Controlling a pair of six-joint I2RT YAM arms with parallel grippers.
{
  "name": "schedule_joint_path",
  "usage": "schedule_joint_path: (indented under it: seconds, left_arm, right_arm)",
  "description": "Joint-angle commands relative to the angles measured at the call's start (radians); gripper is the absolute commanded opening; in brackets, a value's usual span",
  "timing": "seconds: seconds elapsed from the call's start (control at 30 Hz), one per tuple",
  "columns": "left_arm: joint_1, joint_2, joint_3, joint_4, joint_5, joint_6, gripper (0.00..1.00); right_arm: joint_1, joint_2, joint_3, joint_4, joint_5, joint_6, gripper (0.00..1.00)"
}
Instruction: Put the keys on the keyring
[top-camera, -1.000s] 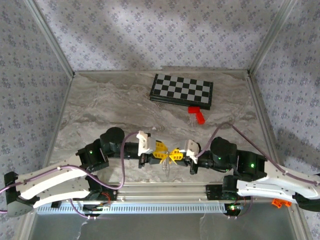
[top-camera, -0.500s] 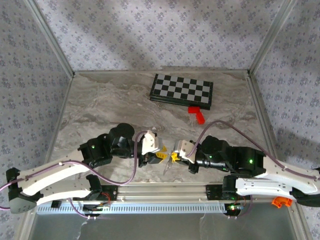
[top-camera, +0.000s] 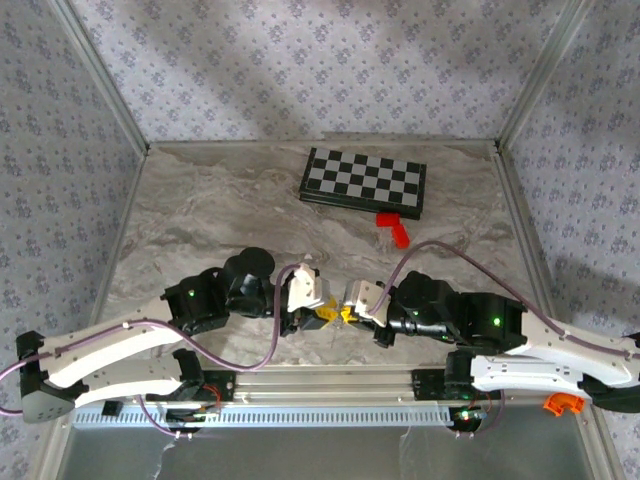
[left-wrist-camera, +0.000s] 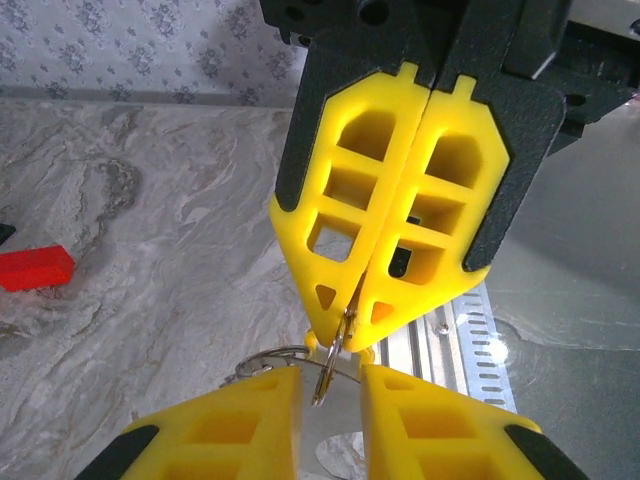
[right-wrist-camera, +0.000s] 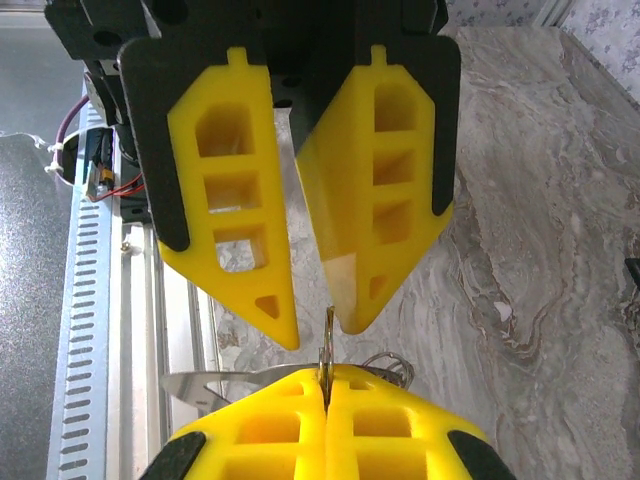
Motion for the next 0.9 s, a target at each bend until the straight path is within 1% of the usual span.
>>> schedule_joint_path:
  seconds: [0.0, 0.1, 0.17, 0.23, 0.37, 0.43, 0.47, 0.6, 0.73, 0.87]
  left_arm:
    - [-0.013, 0.004, 0.028, 0.037, 0.028, 0.006, 0.2]
    - [-0.014, 0.004, 0.021, 0.06, 0.035, -0.001, 0.15]
    - [-0.014, 0.004, 0.016, 0.068, 0.037, -0.005, 0.09]
    - [-0.014, -0.002, 0.009, 0.08, 0.032, -0.009, 0.0]
    - [-0.014, -0.021, 0.001, 0.11, -0.014, -0.031, 0.0]
    - [-0.014, -0.031, -0.005, 0.144, -0.005, -0.043, 0.0]
    - [-0.014, -0.036, -0.013, 0.165, 0.002, -0.05, 0.0]
    - [-0.014, -0.064, -0.057, 0.265, 0.032, -0.072, 0.0]
    - [-0.014, -0.109, -0.115, 0.402, 0.065, -0.103, 0.0]
    - [-0.014, -0.129, -0.142, 0.475, 0.092, -0.124, 0.0]
  right_arm:
    - [0.006, -0.001, 0.017, 0.042, -0.017, -0.006, 0.0]
    - [0.008, 0.003, 0.015, 0.045, -0.018, -0.002, 0.0]
    - [0.008, 0.003, 0.011, 0.047, -0.019, -0.001, 0.0]
    - [0.008, 0.003, 0.009, 0.047, -0.018, 0.002, 0.0]
    - [0.009, -0.008, -0.005, 0.058, -0.011, 0.007, 0.0]
    - [0.008, -0.017, -0.016, 0.079, -0.008, 0.017, 0.0]
    - [0.008, -0.022, -0.023, 0.093, -0.011, 0.024, 0.02]
    - [0.008, -0.056, -0.068, 0.186, -0.009, 0.05, 0.2]
    - [0.008, -0.126, -0.131, 0.306, -0.024, 0.072, 0.26]
    - [0.008, -0.172, -0.166, 0.363, -0.041, 0.078, 0.28]
